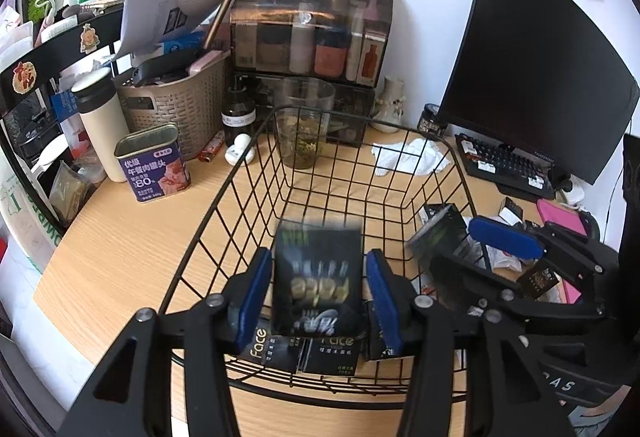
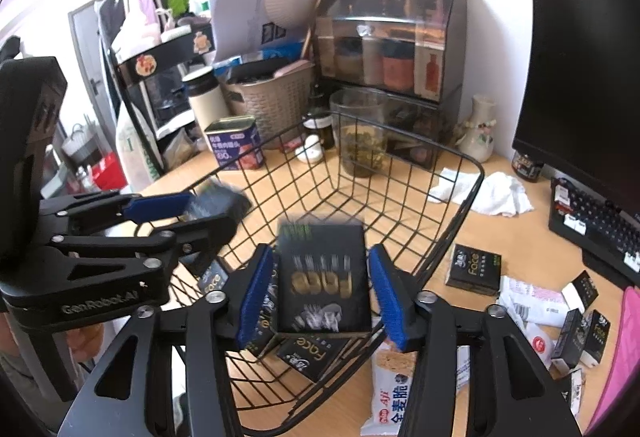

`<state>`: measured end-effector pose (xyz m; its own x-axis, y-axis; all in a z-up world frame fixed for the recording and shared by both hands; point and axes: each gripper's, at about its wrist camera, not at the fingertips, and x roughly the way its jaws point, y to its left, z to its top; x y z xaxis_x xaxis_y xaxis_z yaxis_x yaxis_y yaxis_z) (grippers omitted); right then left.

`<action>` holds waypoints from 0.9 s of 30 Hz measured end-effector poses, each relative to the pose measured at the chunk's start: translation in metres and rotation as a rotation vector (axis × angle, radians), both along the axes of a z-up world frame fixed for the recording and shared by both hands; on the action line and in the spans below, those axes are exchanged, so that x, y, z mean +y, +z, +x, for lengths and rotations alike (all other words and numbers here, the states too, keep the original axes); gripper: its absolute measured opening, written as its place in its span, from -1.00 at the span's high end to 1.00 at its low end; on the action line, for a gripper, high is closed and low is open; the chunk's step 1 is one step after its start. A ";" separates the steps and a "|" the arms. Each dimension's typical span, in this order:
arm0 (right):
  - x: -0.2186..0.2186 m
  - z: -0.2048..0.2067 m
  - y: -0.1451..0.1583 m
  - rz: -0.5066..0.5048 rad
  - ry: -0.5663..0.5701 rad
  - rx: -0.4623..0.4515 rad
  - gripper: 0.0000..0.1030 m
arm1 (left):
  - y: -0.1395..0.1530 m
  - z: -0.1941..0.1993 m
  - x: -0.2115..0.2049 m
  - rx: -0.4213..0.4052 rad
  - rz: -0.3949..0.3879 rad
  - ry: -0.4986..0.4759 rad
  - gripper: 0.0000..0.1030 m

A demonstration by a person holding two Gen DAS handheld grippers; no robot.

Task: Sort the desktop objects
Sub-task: 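Move both open grippers back over the desk items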

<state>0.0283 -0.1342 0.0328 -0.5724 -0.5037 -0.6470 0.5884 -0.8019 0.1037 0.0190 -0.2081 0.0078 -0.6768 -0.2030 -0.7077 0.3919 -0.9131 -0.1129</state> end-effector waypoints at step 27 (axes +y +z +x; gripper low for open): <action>0.191 0.030 0.008 -0.003 -0.349 0.025 -0.02 | 0.006 -0.053 0.146 -0.005 -0.032 -0.349 -0.19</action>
